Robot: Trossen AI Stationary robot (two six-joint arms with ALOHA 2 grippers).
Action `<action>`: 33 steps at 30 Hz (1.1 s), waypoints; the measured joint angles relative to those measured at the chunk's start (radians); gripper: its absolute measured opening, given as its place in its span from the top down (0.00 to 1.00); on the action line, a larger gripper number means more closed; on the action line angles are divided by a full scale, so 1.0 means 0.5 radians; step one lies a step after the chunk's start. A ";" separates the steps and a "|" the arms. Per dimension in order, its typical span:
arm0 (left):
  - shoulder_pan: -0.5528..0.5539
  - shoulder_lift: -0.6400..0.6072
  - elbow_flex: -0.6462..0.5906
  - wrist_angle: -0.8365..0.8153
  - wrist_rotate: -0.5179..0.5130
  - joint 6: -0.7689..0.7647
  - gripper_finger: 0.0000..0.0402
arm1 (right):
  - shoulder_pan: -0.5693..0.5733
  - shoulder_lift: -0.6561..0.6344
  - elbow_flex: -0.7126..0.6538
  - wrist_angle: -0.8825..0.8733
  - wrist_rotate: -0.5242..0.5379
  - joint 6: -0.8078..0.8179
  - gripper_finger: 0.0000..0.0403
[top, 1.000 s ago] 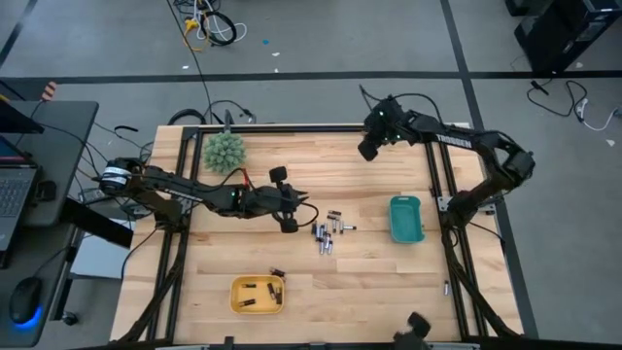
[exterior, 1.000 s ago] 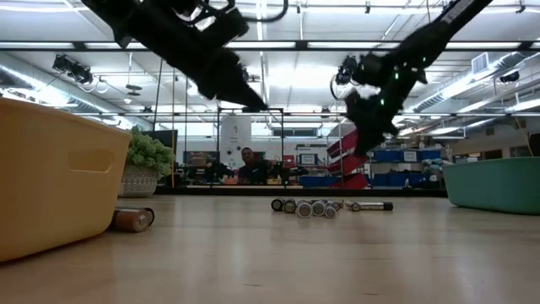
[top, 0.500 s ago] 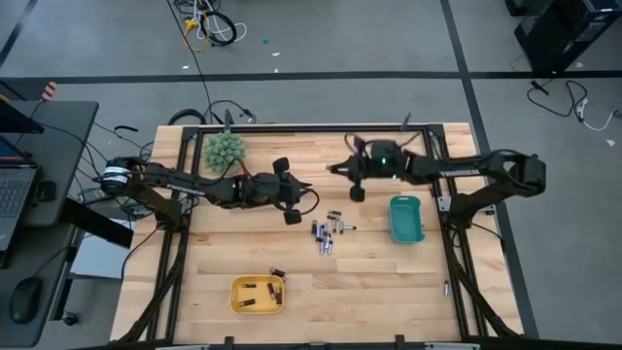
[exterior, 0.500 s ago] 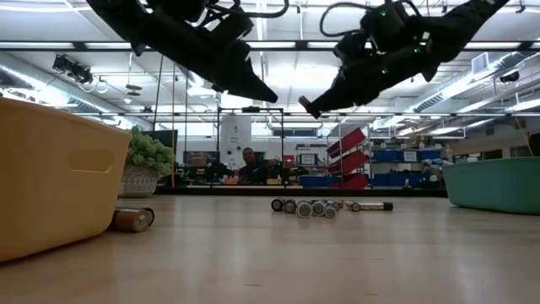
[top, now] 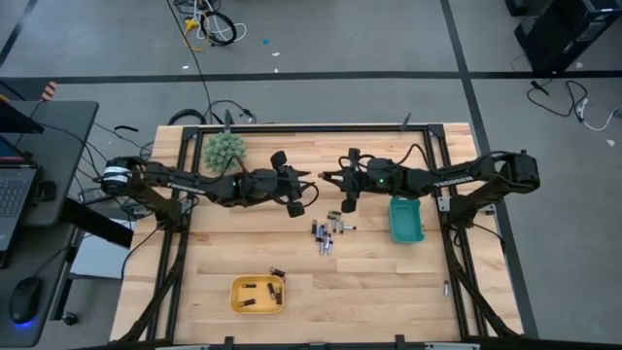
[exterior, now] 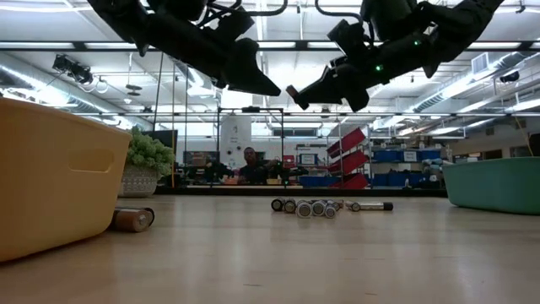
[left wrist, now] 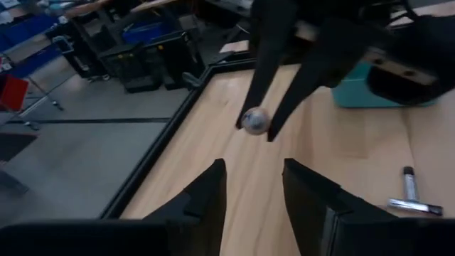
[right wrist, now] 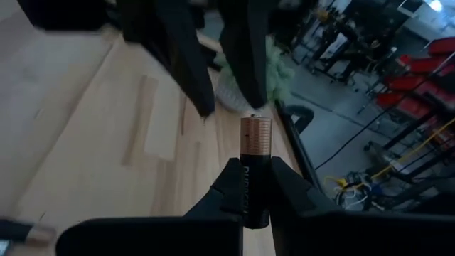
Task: Sort batteries
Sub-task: Put the black battery into the yellow bin
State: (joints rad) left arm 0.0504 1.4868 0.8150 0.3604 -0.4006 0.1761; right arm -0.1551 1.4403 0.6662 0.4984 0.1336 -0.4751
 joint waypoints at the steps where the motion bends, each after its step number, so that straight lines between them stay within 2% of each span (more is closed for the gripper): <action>1: 0.009 0.000 0.000 0.012 0.013 0.000 0.66 | 0.000 -0.001 0.001 0.022 0.003 0.000 0.94; 7: 0.040 0.084 0.000 0.223 0.160 0.010 0.66 | -0.004 -0.001 0.002 0.042 0.007 -0.001 0.94; 11: 0.047 0.184 0.000 0.378 0.164 0.045 0.66 | -0.004 -0.001 0.002 0.049 0.008 -0.010 0.94; 23: 0.046 0.216 -0.001 0.556 0.178 0.044 0.66 | -0.002 -0.002 0.002 0.043 0.008 -0.044 0.94; 33: 0.071 0.216 -0.001 0.541 0.166 0.044 0.66 | -0.003 -0.002 0.002 0.045 0.007 -0.089 0.94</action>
State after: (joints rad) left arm 0.0856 1.5948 0.8146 0.6309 -0.3176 0.1982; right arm -0.1566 1.4395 0.6670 0.5209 0.1371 -0.5198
